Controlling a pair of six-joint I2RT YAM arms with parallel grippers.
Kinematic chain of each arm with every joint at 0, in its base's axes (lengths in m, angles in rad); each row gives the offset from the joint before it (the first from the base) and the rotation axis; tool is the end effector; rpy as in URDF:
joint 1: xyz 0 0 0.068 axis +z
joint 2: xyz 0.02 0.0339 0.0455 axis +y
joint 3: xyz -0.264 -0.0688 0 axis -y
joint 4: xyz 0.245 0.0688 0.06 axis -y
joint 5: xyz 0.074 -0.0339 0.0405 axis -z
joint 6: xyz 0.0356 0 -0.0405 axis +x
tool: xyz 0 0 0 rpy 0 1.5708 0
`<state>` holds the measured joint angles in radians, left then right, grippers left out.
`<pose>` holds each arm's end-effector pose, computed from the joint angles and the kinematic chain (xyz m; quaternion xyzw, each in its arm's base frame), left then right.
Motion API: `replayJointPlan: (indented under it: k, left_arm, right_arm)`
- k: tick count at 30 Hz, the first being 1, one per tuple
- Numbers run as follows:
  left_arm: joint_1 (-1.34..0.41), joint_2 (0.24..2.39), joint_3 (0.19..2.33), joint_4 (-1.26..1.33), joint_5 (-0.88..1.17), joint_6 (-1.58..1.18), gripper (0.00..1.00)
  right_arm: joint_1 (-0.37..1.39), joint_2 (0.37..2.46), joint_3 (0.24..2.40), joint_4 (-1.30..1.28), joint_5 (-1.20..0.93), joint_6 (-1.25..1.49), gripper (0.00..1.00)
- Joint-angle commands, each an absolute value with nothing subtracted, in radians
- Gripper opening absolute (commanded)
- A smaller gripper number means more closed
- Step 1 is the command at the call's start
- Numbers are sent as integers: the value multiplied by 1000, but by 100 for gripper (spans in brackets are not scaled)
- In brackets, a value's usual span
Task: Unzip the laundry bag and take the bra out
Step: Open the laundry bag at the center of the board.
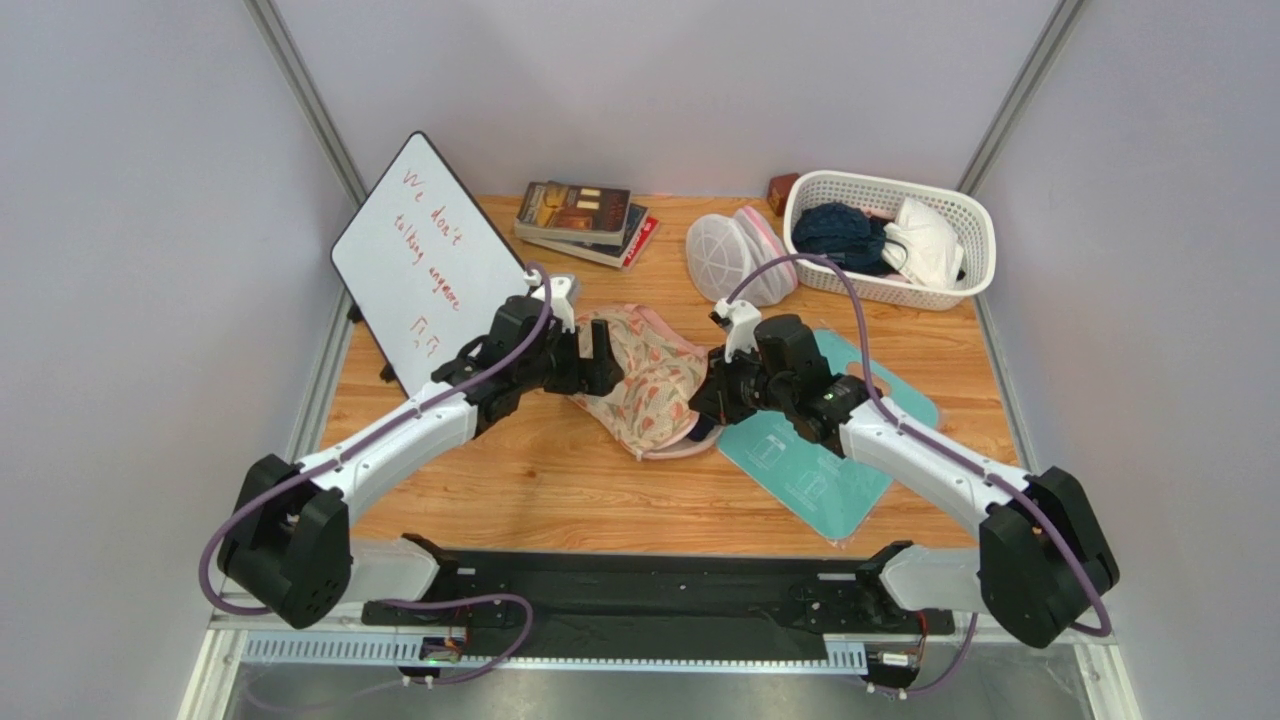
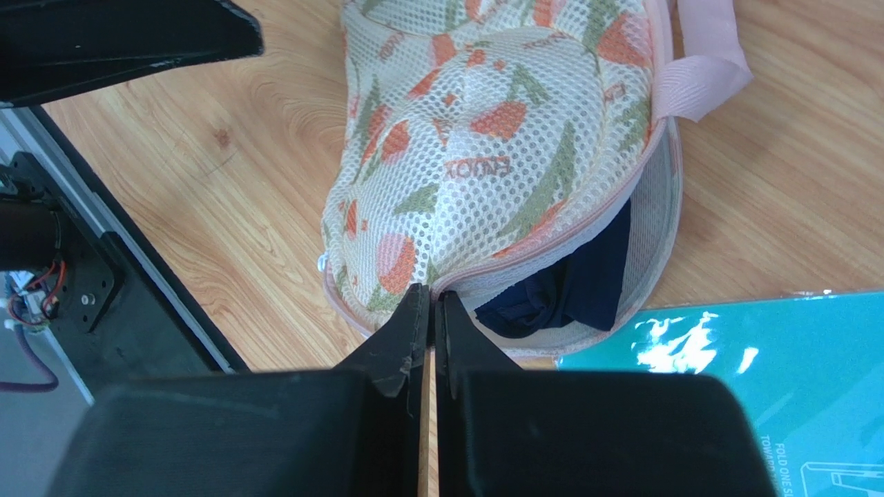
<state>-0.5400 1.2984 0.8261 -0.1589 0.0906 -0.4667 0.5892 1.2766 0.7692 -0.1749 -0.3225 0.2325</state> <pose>0.2409 -0.1482 0.2451 0.0531 0.8894 -0.2535 0.3767 0.2185 0.1596 0.2316 -0.2260 0.8648 0.3023 0.3310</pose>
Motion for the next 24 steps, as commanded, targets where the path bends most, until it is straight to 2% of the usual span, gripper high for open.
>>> replayJointPlan:
  k: [1,12,24]
  left_arm:
    - [-540,1279,853,-143,214,-548,99]
    - [-541,1342,907,-110,319,-623,99]
    - [-545,1371,963,-163,406,-601,99]
  right_arm:
    - [655,1220,801,-135,-275,137,0]
    - [854,1219,851,-178,-181,5,0]
    - [982,1296,992,-323,-112,-141,0]
